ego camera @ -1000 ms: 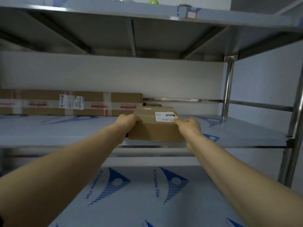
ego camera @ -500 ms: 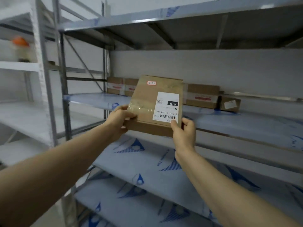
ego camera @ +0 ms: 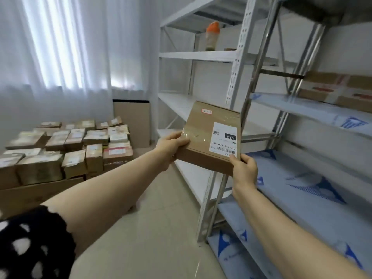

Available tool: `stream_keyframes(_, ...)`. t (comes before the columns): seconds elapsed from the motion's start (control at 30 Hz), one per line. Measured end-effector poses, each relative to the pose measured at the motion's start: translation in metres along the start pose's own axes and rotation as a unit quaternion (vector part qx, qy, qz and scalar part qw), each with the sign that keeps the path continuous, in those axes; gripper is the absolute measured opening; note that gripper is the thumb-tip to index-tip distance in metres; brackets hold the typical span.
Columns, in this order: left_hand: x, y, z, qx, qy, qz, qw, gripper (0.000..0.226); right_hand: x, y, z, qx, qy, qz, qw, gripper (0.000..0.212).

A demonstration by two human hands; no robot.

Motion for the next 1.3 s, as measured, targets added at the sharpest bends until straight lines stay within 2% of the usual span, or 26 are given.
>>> stream_keyframes(0.13,0.035,0.023,0.09,-0.028,-0.071,0.037,0.996,0.041,0.0,-0.054,-0.092,-0.011,0.071,-0.068,0.995,0.017)
stream_keyframes(0.27,0.065,0.043,0.156,-0.049,-0.141,0.063,0.987,0.046,0.002,-0.102,-0.163,-0.003,0.13,-0.148,0.98,0.026)
stream_keyframes(0.4,0.102,0.058,0.203,-0.065,-0.194,0.09,0.975,0.046,0.02,-0.145,-0.228,-0.003,0.174,-0.198,0.965,0.033)
stream_keyframes(0.53,0.151,0.066,0.243,-0.045,-0.25,0.103,0.962,0.049,0.051,-0.185,-0.294,-0.002,0.21,-0.234,0.949,0.03)
stream_keyframes(0.73,0.23,0.058,0.301,-0.035,-0.326,0.114,0.938,0.055,0.095,-0.22,-0.401,-0.011,0.287,-0.29,0.913,0.035)
stream_keyframes(0.93,0.276,0.059,0.366,-0.043,-0.398,0.133,0.907,0.052,0.102,-0.255,-0.5,-0.034,0.363,-0.353,0.862,0.027)
stream_keyframes(1.0,0.288,0.062,0.393,-0.047,-0.416,0.139,0.897,0.051,0.098,-0.268,-0.53,-0.038,0.382,-0.37,0.846,0.036)
stream_keyframes(1.13,0.32,0.064,0.45,-0.062,-0.444,0.15,0.881,0.046,0.091,-0.288,-0.593,-0.042,0.402,-0.406,0.819,0.015)
stream_keyframes(1.3,0.381,0.055,0.525,-0.066,-0.429,0.143,0.889,0.043,0.091,-0.31,-0.682,-0.057,0.394,-0.436,0.808,0.012)
Point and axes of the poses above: each hand's wrist, its own x-axis towards the middle knuckle, its own z-axis out of the back of the hand, y = z × x, the point moved 4 cm from there along x, towards the middle knuckle
